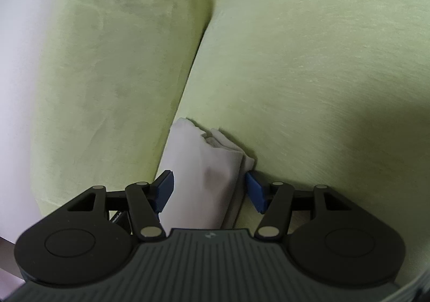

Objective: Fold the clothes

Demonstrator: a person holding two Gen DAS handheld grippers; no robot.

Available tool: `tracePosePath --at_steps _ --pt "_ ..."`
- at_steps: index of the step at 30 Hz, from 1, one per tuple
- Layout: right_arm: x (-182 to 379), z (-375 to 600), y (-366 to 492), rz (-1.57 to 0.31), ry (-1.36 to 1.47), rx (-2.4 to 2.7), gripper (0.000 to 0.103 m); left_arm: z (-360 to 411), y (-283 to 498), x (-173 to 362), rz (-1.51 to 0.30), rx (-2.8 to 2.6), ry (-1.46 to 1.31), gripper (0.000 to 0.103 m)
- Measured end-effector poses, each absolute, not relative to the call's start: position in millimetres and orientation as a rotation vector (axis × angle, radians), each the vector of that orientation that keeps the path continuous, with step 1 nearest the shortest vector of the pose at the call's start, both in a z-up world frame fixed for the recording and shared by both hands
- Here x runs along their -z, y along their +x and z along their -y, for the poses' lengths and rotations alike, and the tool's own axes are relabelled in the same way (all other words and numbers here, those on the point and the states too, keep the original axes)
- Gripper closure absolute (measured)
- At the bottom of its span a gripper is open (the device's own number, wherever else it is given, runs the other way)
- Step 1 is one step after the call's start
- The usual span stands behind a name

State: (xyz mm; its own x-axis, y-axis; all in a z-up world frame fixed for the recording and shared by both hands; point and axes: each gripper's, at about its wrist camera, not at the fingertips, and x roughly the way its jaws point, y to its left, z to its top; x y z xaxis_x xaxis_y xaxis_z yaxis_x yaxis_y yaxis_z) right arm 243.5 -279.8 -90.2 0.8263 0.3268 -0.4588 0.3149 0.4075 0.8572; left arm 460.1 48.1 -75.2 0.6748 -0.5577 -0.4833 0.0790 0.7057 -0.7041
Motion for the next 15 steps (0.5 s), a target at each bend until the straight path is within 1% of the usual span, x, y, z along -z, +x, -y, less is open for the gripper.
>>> tracePosePath --at_steps 1,3,4,9,14,15 --pt "89 280 242 -0.646 1.171 -0.004 0.054 -48 460 76 -0.750 0.396 -0.704 0.061" --pt "87 280 239 -0.658 1.168 0.001 0.059 -49 460 77 -0.747 0.400 -0.709 0.061" --pt "87 279 238 -0.663 1.167 0.008 0.059 -50 460 77 -0.747 0.402 -0.714 0.061" --pt "83 271 248 -0.641 1.162 -0.008 0.047 -49 459 78 -0.735 0.406 -0.709 0.061" --pt "85 265 253 -0.616 1.147 -0.033 0.043 -48 459 79 -0.726 0.412 -0.714 0.061" --pt "85 265 255 -0.615 1.141 -0.042 0.043 -48 459 80 -0.723 0.415 -0.714 0.061"
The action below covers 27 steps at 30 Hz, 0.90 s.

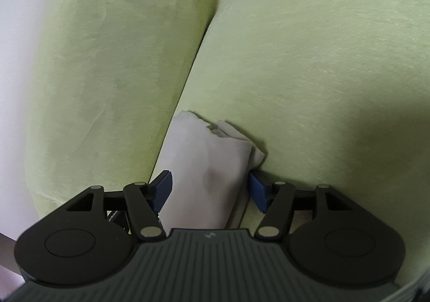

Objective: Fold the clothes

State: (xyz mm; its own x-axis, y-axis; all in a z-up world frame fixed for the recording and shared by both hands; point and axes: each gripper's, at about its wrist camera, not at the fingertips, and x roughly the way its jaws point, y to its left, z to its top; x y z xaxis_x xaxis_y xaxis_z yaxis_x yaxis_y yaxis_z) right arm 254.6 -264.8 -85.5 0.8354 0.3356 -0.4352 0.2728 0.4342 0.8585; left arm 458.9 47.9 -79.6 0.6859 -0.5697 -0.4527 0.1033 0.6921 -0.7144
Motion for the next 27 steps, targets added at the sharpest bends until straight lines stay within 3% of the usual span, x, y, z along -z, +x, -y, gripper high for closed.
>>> tracePosePath --at_steps 4,9,12,15,27 --pt "88 266 253 -0.612 1.136 -0.058 0.055 -51 459 80 -0.722 0.438 -0.715 0.062" --pt "98 274 242 -0.628 1.156 -0.034 0.088 -58 462 82 -0.739 0.439 -0.724 0.083" --pt "98 275 246 -0.634 1.150 -0.037 0.091 -59 462 82 -0.741 0.436 -0.721 0.095" --pt "98 275 249 -0.636 1.146 -0.045 0.095 -59 460 83 -0.735 0.431 -0.725 0.100" --pt "64 295 267 -0.772 1.031 -0.200 0.097 -82 388 52 -0.666 0.364 -0.692 0.102"
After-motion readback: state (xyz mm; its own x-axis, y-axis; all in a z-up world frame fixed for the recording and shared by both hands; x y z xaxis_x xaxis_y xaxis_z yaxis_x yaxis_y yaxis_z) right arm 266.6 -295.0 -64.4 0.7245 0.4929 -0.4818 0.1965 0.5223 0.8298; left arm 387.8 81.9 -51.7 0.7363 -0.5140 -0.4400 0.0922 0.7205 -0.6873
